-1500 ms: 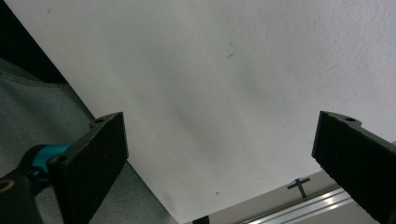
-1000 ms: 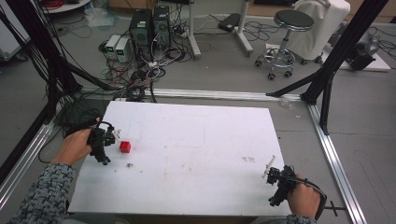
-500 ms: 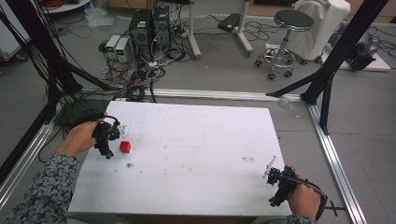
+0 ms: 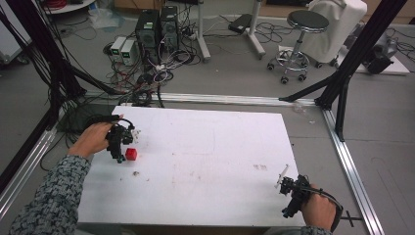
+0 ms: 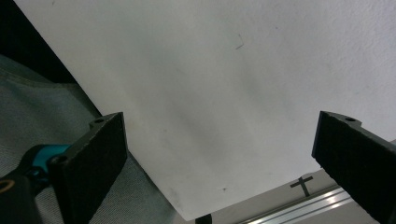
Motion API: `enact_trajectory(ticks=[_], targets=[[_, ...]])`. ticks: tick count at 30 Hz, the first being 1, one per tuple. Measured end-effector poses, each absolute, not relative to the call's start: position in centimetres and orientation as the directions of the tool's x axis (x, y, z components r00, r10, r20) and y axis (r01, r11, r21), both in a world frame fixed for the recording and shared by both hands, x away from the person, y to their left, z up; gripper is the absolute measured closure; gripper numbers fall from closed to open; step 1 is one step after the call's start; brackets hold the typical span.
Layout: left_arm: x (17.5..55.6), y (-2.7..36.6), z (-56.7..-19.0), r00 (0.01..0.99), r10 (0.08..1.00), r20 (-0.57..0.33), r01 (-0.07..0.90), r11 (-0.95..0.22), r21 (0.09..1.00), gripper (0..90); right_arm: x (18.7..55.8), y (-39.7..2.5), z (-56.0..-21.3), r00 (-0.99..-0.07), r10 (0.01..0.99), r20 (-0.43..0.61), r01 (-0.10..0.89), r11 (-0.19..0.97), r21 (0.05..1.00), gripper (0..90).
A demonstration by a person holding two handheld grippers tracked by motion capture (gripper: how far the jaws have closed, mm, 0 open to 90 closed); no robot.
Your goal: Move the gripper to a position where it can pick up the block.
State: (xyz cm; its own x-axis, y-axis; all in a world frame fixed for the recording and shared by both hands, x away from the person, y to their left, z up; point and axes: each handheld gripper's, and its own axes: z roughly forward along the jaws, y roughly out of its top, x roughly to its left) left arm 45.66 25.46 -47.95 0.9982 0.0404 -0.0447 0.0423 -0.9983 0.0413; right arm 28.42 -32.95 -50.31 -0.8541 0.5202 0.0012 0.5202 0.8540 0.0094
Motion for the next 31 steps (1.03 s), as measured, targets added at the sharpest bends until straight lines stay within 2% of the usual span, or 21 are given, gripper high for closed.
enact_trajectory(ticks=[8, 31], targets=[[46.1, 24.5, -48.5, 0.998, -0.048, -0.040, -0.046, -0.998, 0.044, 22.5, 28.3, -32.9, -50.3, -0.853, 0.522, 0.005, 0.522, 0.853, 0.006, 2.7], [46.5, 24.6, -50.8, 0.996, -0.053, -0.072, -0.049, -0.998, 0.049, 22.5, 28.5, -32.4, -50.4, -0.859, 0.512, 0.002, 0.512, 0.859, -0.001, 2.7]])
